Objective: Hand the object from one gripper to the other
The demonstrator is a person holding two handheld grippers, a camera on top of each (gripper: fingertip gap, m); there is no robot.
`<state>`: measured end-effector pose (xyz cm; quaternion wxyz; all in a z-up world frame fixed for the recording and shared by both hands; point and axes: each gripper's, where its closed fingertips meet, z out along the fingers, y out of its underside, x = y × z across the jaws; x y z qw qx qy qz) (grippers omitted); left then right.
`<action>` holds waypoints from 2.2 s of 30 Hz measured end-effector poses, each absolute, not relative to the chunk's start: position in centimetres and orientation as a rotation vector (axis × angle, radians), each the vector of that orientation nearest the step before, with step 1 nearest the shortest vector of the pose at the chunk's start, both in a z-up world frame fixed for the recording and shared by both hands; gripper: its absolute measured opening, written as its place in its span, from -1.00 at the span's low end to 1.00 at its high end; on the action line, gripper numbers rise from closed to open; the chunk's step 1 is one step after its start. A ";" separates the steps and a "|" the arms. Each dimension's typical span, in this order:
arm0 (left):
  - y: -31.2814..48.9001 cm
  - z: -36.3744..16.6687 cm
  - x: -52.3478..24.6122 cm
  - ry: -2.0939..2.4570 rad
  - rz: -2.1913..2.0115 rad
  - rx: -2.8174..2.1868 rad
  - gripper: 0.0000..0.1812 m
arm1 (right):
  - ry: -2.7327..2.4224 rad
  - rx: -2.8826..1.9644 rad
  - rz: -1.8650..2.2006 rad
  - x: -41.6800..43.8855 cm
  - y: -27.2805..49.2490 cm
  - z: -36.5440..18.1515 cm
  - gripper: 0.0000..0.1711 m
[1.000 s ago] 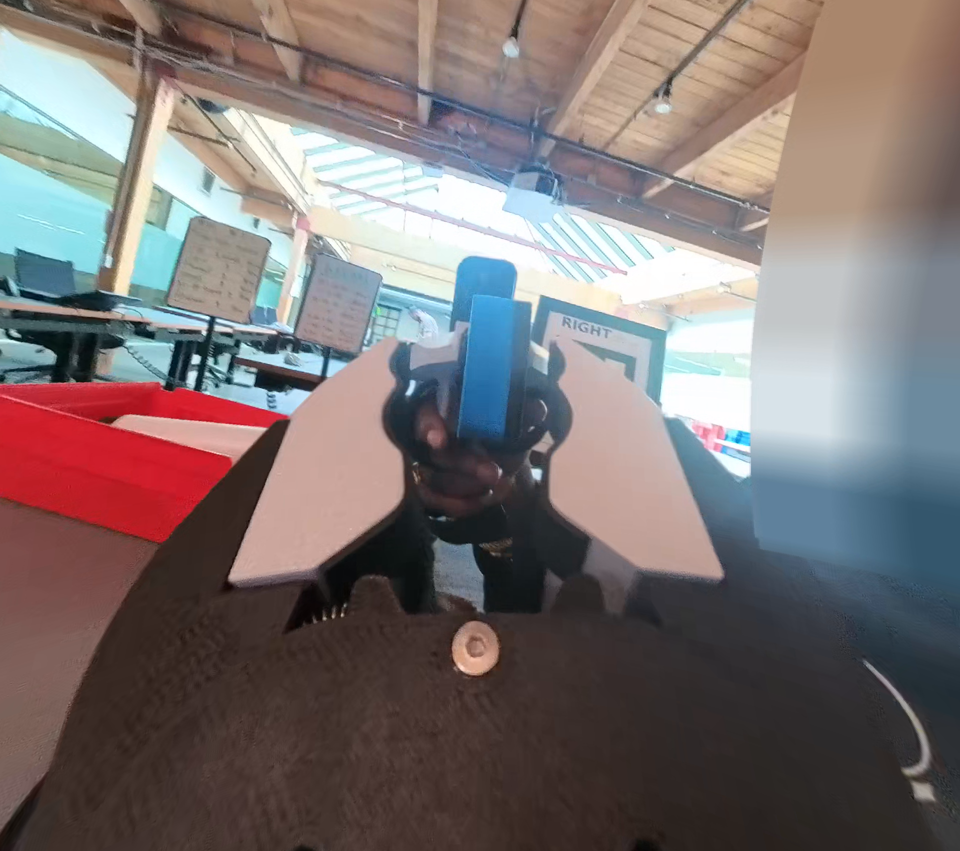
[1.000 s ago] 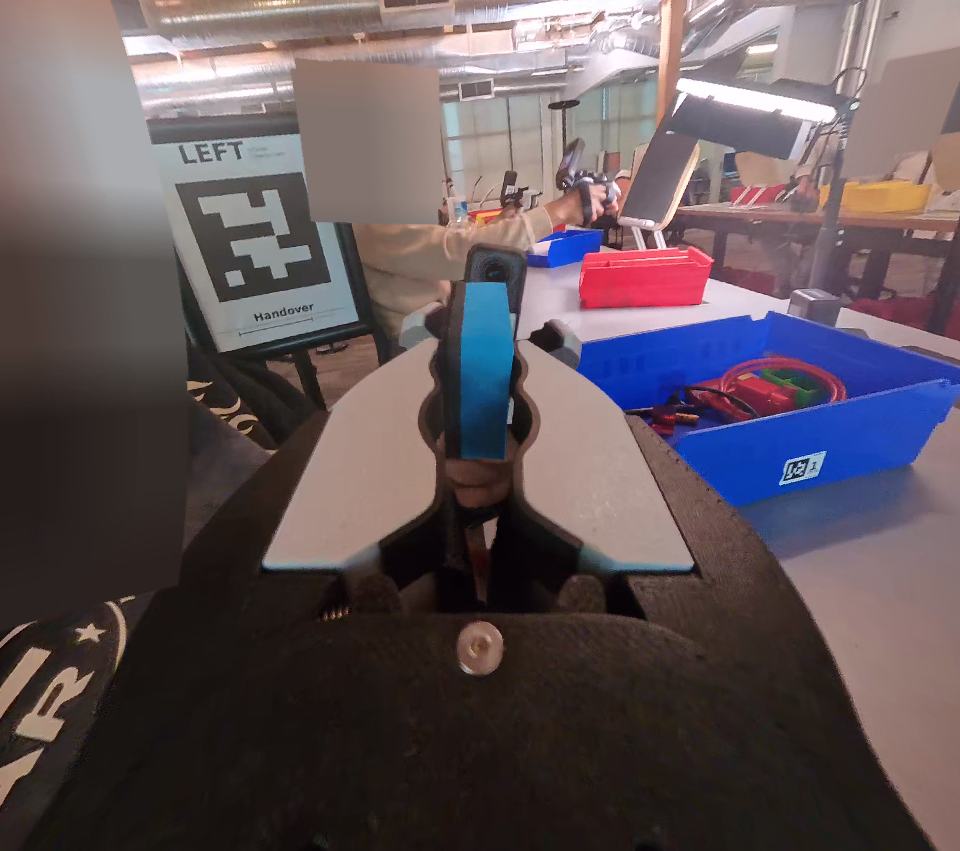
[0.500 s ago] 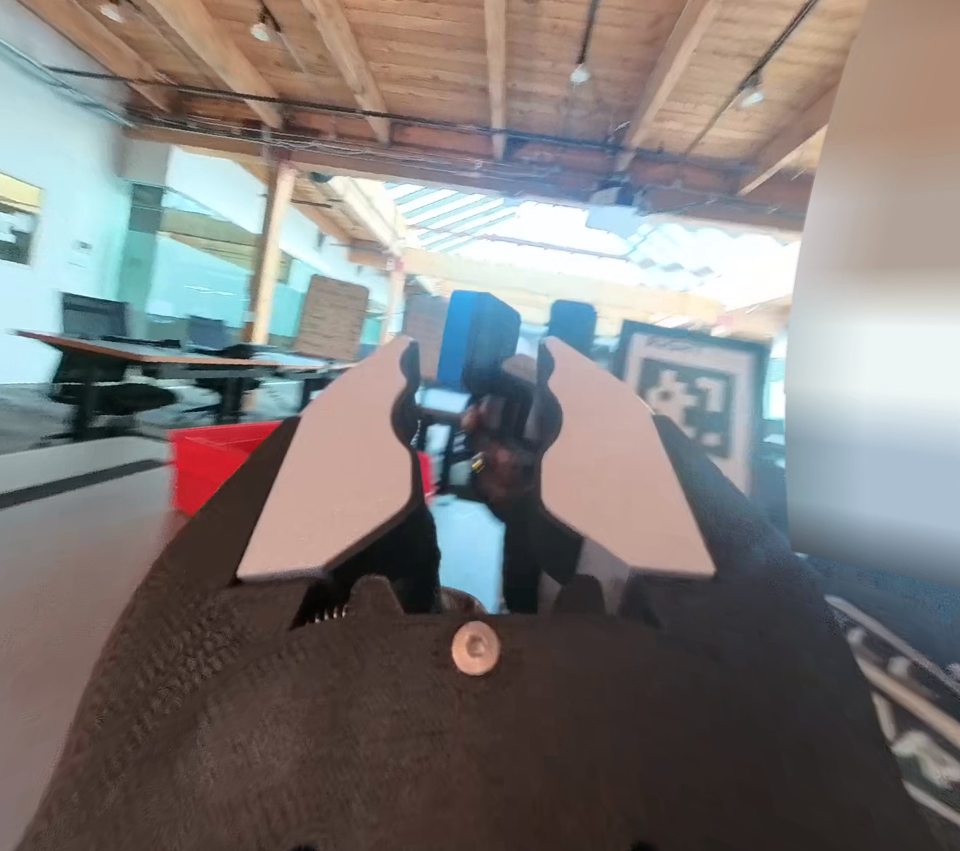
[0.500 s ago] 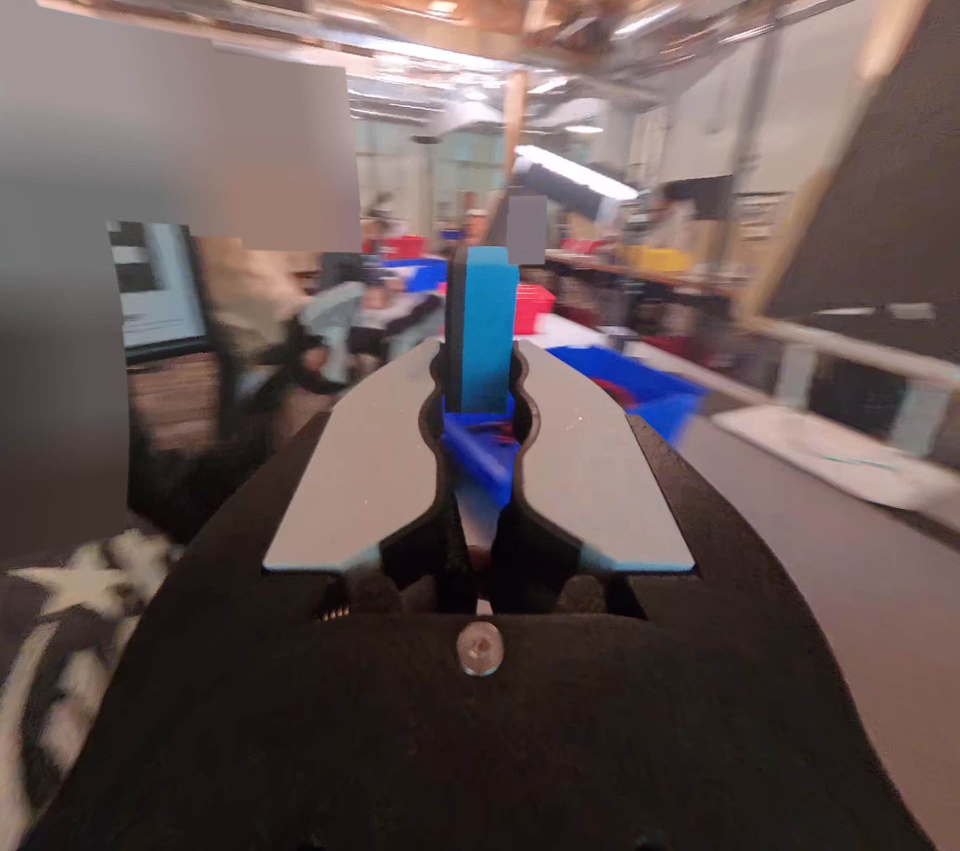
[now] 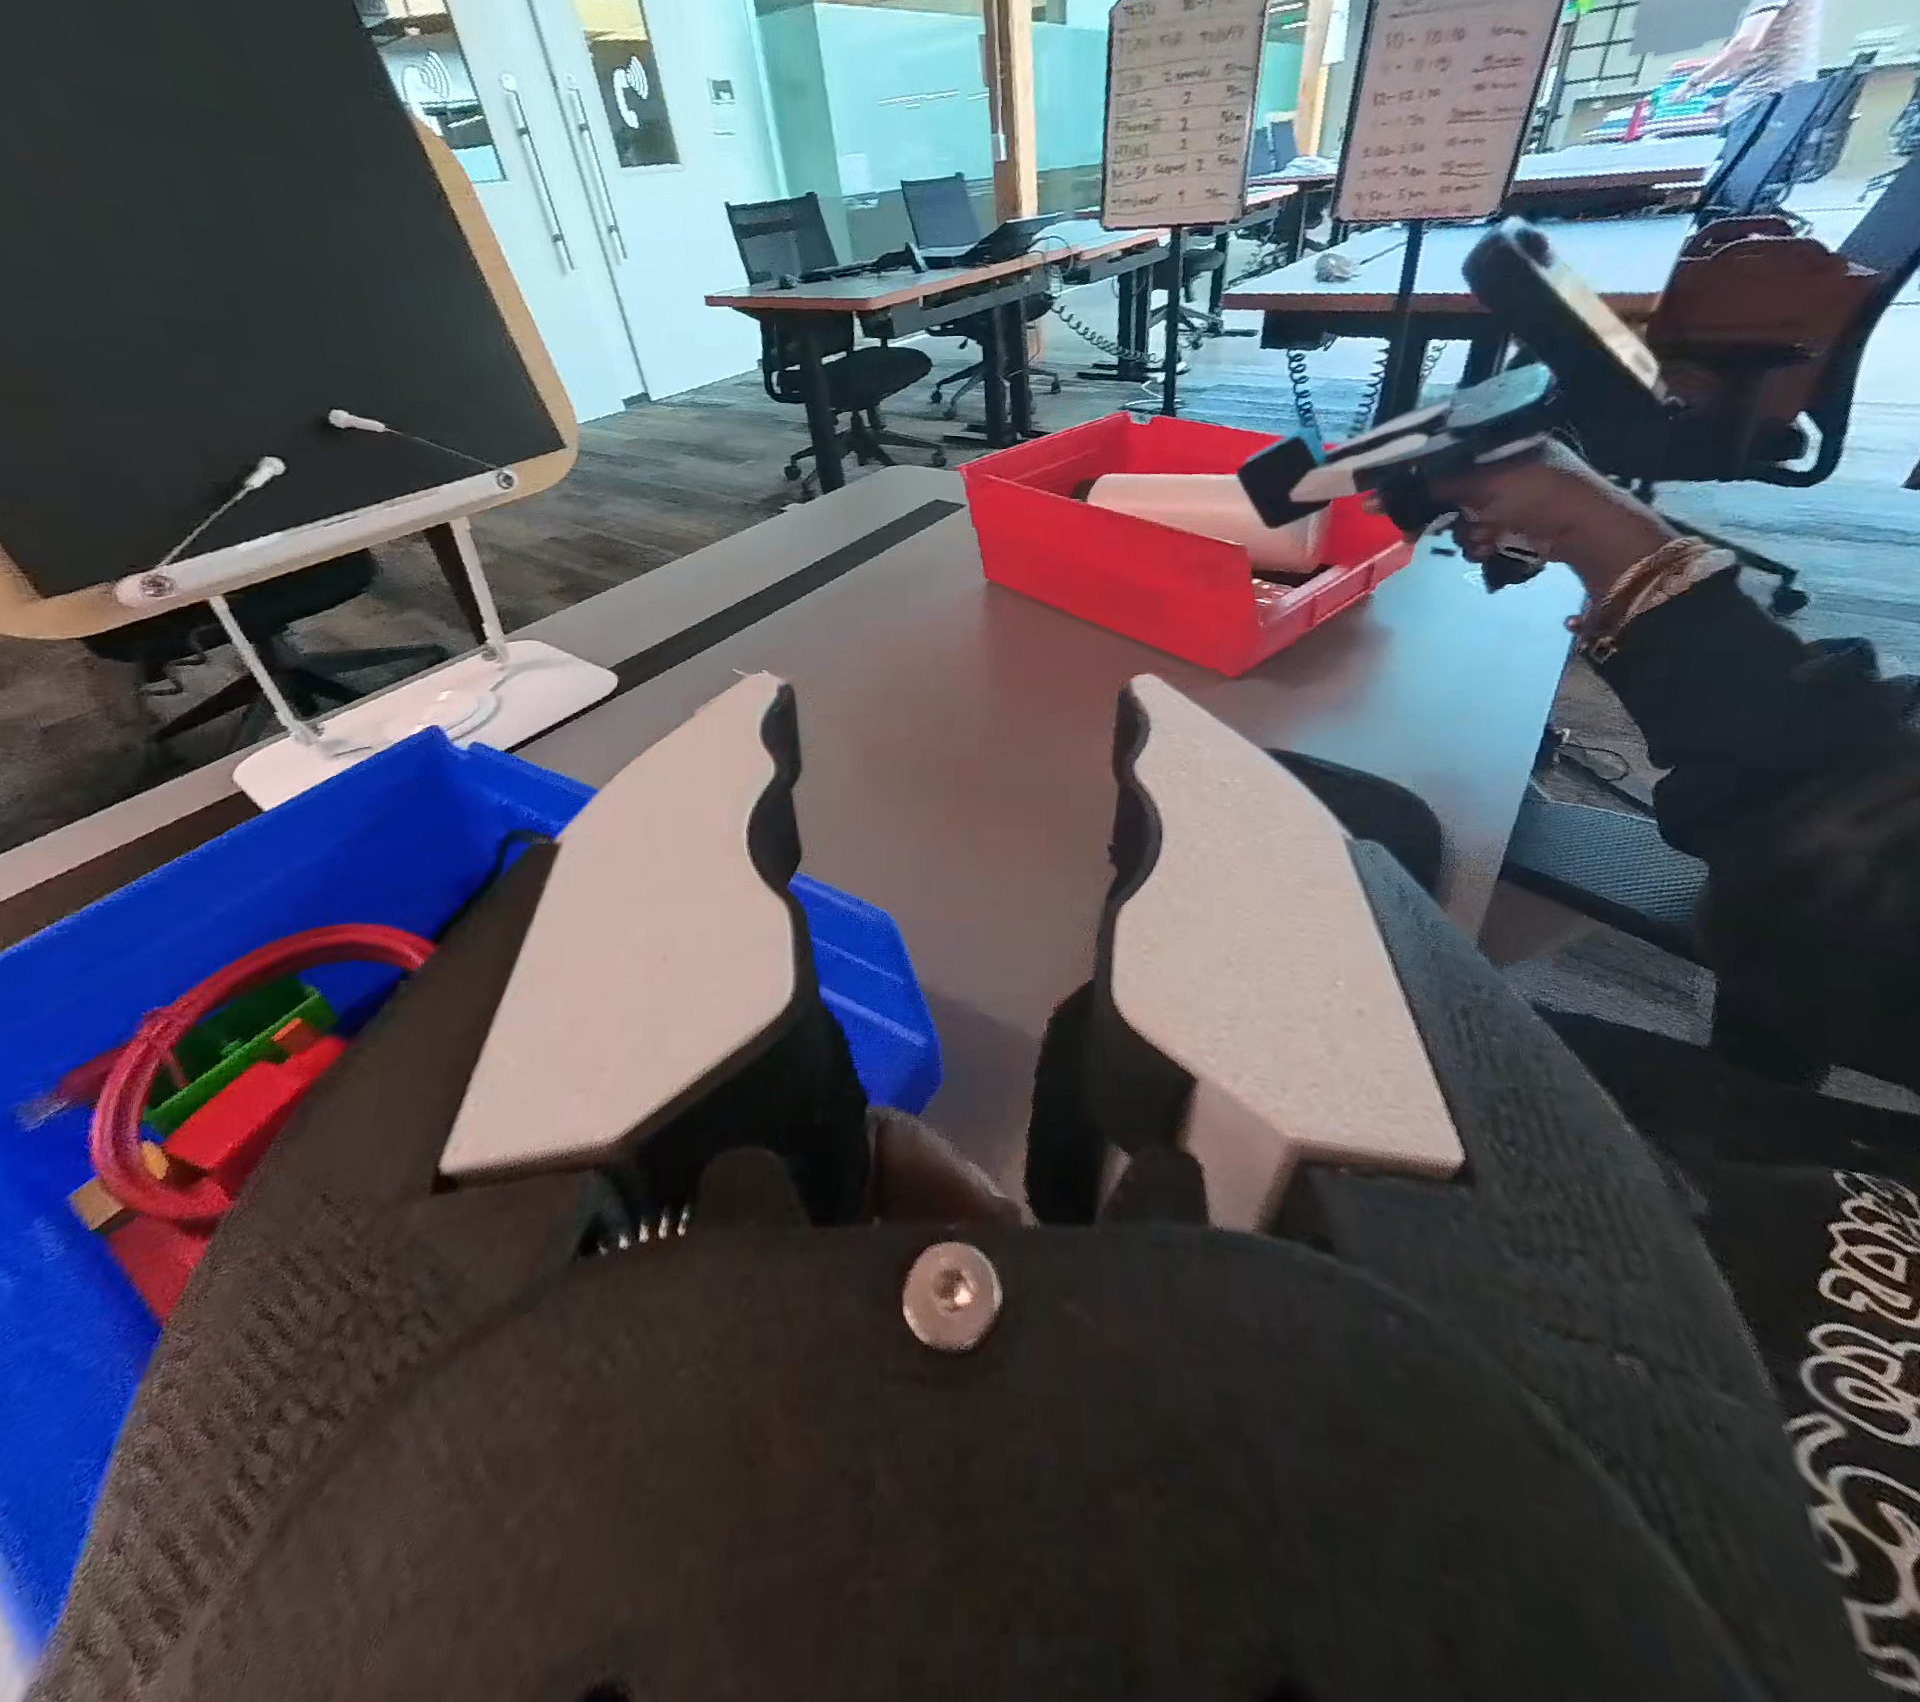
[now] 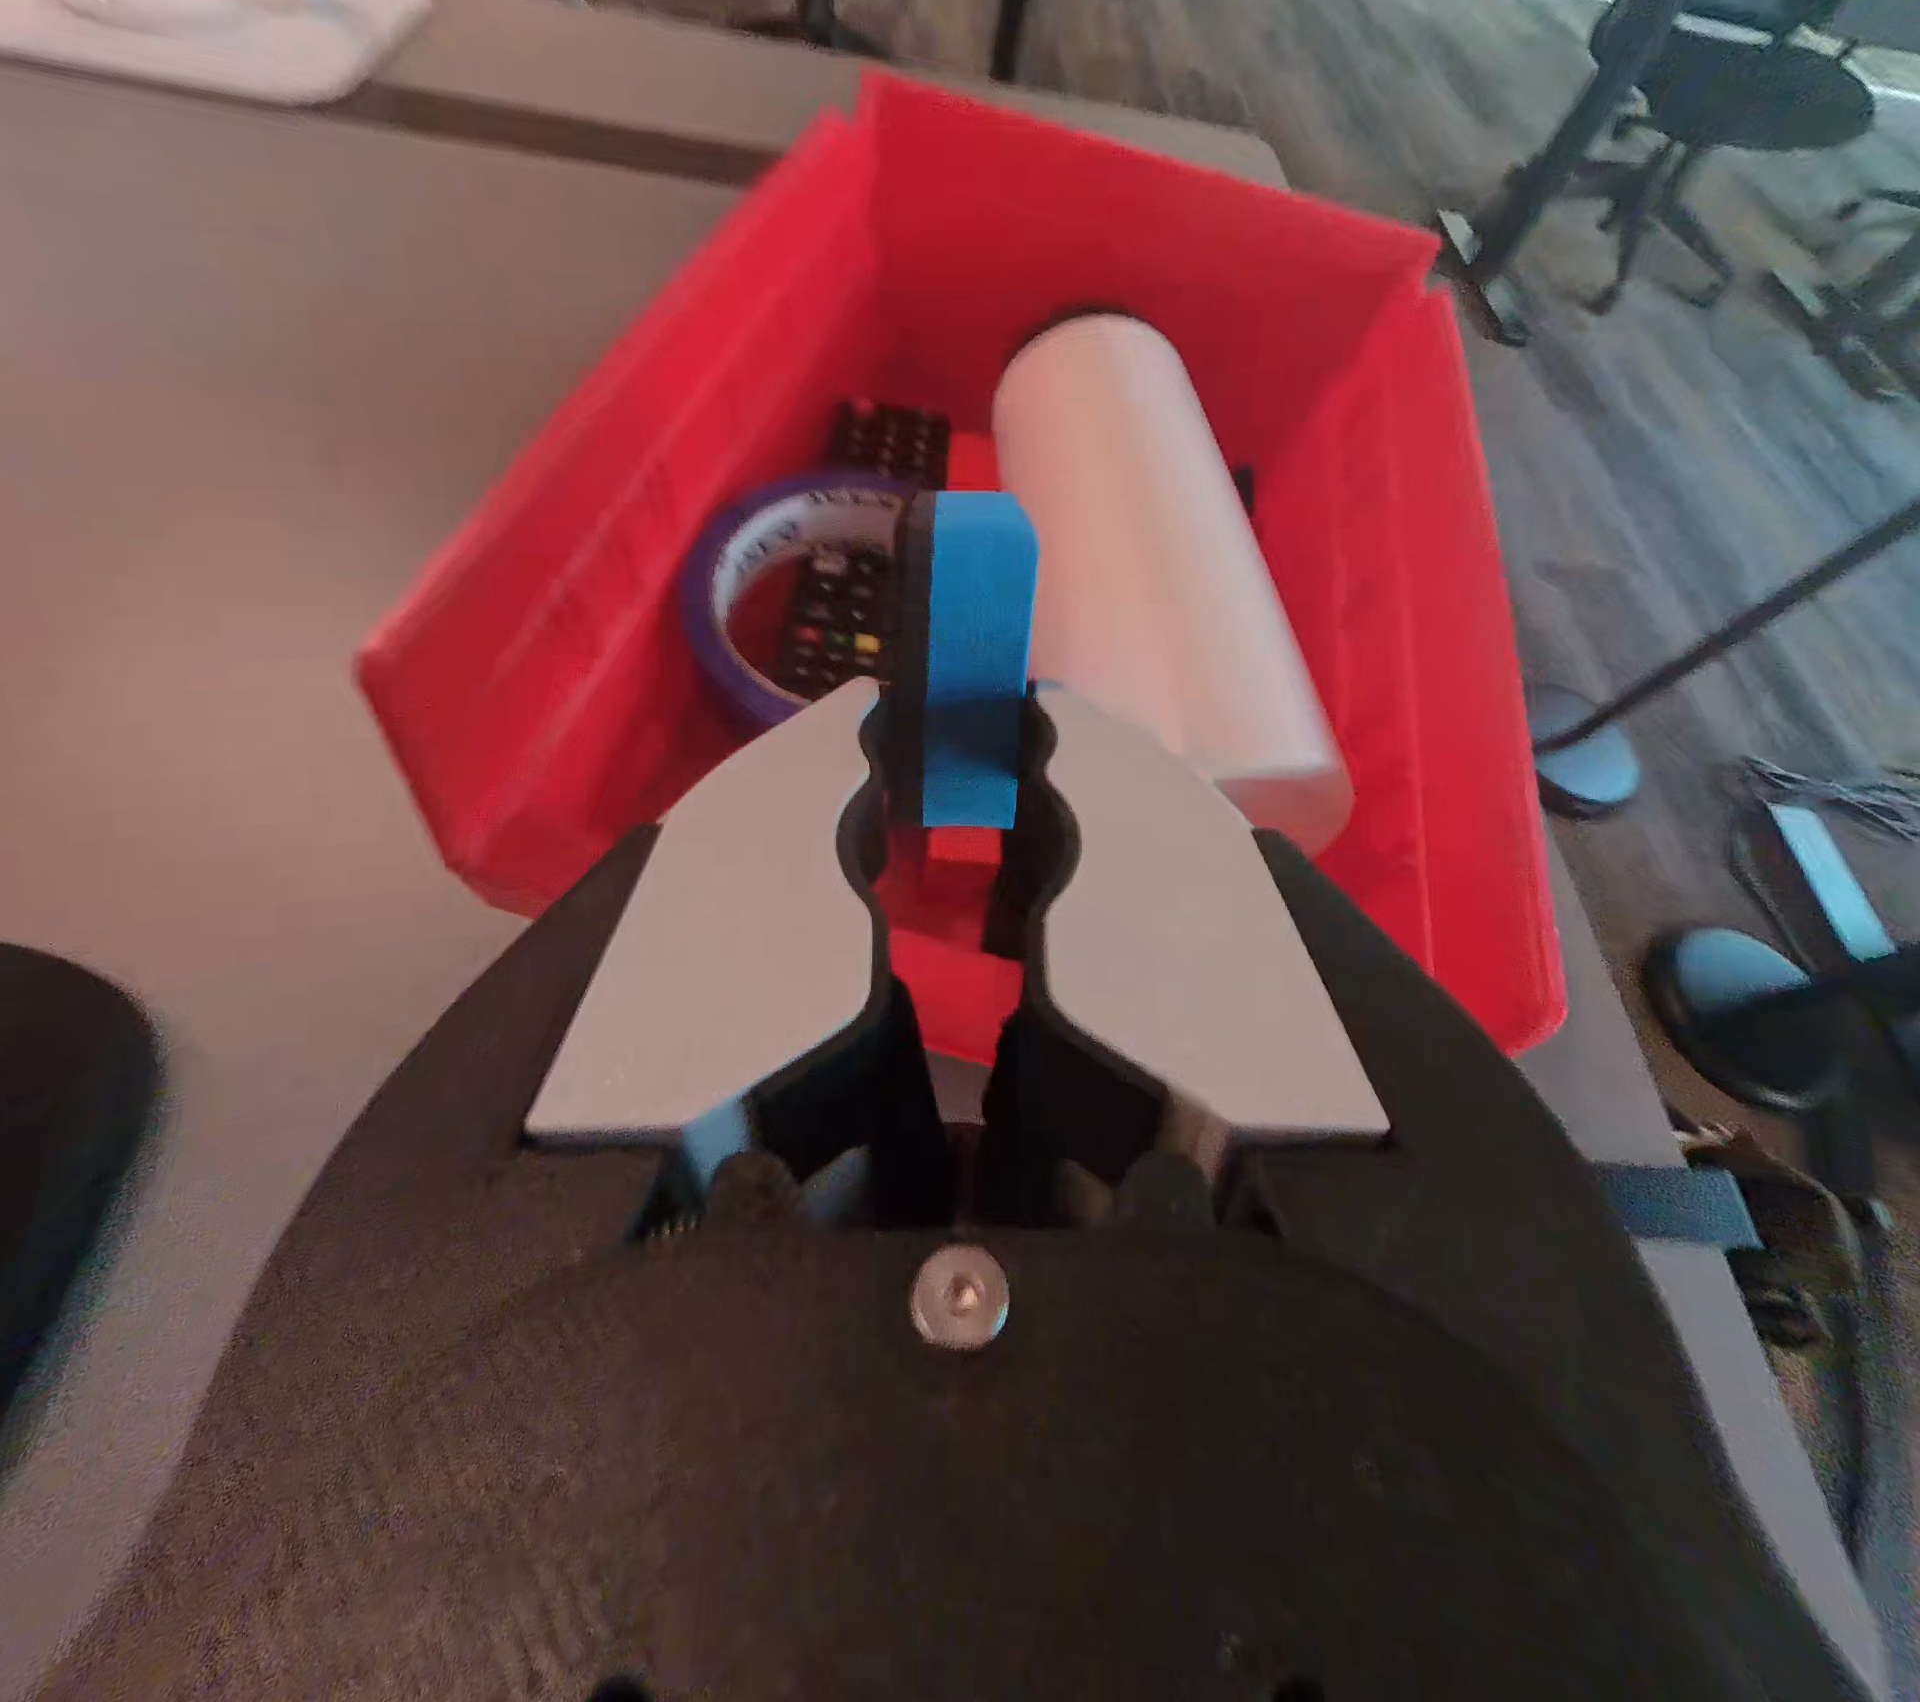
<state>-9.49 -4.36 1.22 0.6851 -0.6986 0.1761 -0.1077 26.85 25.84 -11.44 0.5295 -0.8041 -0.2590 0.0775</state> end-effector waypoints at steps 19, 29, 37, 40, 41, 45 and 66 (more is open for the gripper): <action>-3.8 -4.7 -19.5 0.163 0.265 -1.960 -0.15 | -0.498 -1.627 0.238 26.4 25.0 -5.4 -0.02; -2.6 -10.3 -23.4 0.186 0.430 -2.257 -0.27 | -0.554 -1.237 0.490 24.1 18.7 2.5 -0.02; 2.8 -14.0 -27.8 0.396 0.797 -2.556 -0.39 | -0.565 -1.165 0.573 24.0 15.4 5.1 -0.19; 4.7 -15.5 -29.4 0.470 0.941 -2.616 -0.42 | -0.573 -1.139 0.581 24.0 14.7 5.6 -0.24; 5.3 -16.0 -29.7 0.491 0.963 -2.634 -0.44 | -0.576 -1.133 0.580 24.1 14.5 5.7 -0.25; 6.8 -18.4 -31.5 0.552 1.007 -2.734 -0.49 | -0.579 -1.119 0.584 24.1 14.2 6.0 -0.29; 7.7 -4.7 -25.3 0.300 0.299 -2.274 -0.96 | -0.597 -1.116 0.577 23.8 13.9 5.9 -0.38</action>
